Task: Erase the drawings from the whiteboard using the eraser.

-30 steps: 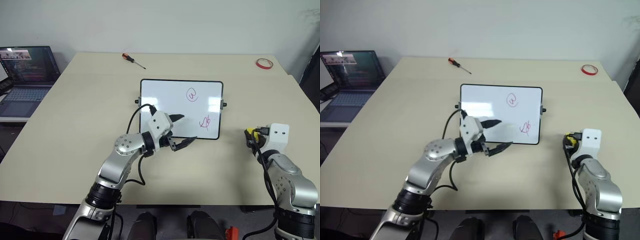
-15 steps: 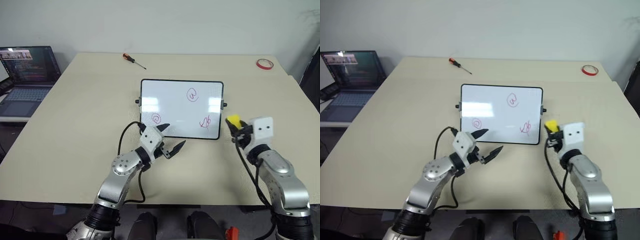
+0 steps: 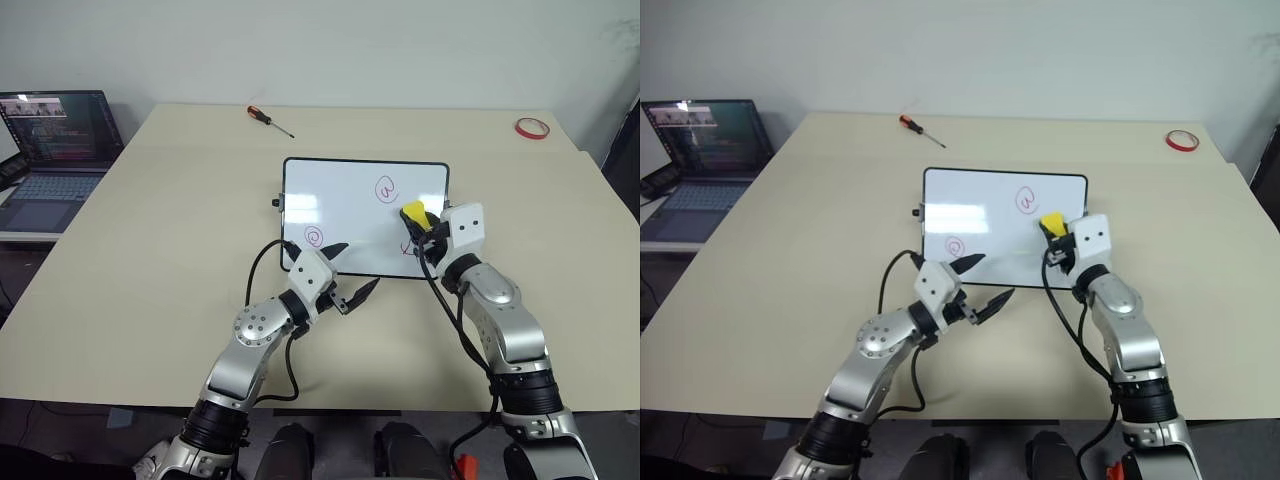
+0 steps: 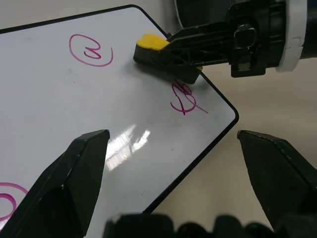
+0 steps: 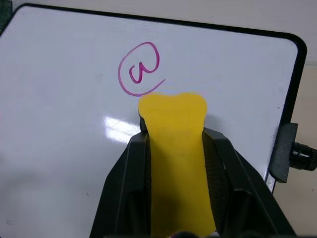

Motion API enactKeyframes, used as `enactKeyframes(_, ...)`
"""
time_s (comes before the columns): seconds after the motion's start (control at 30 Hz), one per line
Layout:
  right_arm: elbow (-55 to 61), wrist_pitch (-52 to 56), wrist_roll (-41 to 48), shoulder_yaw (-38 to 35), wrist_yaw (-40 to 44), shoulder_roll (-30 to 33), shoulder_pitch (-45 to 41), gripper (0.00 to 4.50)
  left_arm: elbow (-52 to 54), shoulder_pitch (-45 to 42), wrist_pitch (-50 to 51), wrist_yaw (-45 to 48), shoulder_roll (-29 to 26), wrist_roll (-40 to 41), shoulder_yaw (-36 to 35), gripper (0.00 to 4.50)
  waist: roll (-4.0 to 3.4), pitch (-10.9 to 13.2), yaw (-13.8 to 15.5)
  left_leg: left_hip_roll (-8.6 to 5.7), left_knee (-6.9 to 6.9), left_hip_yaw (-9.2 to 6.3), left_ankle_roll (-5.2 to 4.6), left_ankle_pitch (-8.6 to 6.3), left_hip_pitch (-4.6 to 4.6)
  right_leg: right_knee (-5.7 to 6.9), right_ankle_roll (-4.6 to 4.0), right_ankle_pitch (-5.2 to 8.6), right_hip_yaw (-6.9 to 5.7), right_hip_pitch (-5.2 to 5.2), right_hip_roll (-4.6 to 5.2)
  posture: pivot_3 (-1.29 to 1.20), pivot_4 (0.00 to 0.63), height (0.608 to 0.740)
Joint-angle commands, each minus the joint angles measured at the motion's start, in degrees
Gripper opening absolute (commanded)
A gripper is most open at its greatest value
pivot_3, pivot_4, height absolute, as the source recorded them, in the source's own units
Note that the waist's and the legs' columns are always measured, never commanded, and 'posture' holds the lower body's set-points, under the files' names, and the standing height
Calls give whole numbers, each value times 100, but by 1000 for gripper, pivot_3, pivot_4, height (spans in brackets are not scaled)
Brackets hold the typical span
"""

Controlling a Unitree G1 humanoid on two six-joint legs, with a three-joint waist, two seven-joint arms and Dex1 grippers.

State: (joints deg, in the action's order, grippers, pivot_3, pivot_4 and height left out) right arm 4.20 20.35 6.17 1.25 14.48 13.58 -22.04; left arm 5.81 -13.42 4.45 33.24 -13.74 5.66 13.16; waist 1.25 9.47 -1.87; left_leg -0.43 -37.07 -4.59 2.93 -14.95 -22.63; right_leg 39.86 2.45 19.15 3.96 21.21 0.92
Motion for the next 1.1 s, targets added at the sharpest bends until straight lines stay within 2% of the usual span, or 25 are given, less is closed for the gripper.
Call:
enactKeyframes(0.03, 10, -41, -212, -18, -31, 166, 26, 1092, 248, -116, -13, 9, 35, 21, 23, 4500, 0, 0, 1, 0, 0, -1, 0, 0, 1, 0, 0, 0, -1, -1, 0, 0, 150, 740)
enactKeyframes(0.37, 705, 372, -339, 308, 214, 350, 938, 1092, 275, -135, 15, -5, 95, 45, 29, 4500, 2, -3, -1, 0, -4, -2, 0, 0, 8, 4, 0, 0, 0, -9, 0, 0, 150, 740)
enactKeyframes(0.63, 923, 801, -456, 528, 398, 613, 1199, 1092, 306, -101, 10, -57, 137, 18, 32, 4500, 3, -5, -7, 1, -3, -1, 0, 0, 17, 6, 0, 0, 2, -15, -2, 0, 150, 740)
enactKeyframes(0.8, 836, 638, -511, 445, 327, 574, 1007, 1092, 302, -55, -10, -74, 167, -7, 44, 4500, 3, -5, -7, 0, -4, -1, 0, 0, 25, 6, 0, 0, 1, -23, -2, 0, 150, 740)
enactKeyframes(1.1, -188, -311, -784, 372, -99, 201, -147, 1092, 291, -93, 0, -58, 185, -32, 69, 4500, 4, -2, -46, 0, 4, -2, 0, 0, 78, -4, 1, -1, 0, -75, -10, 0, 150, 740)
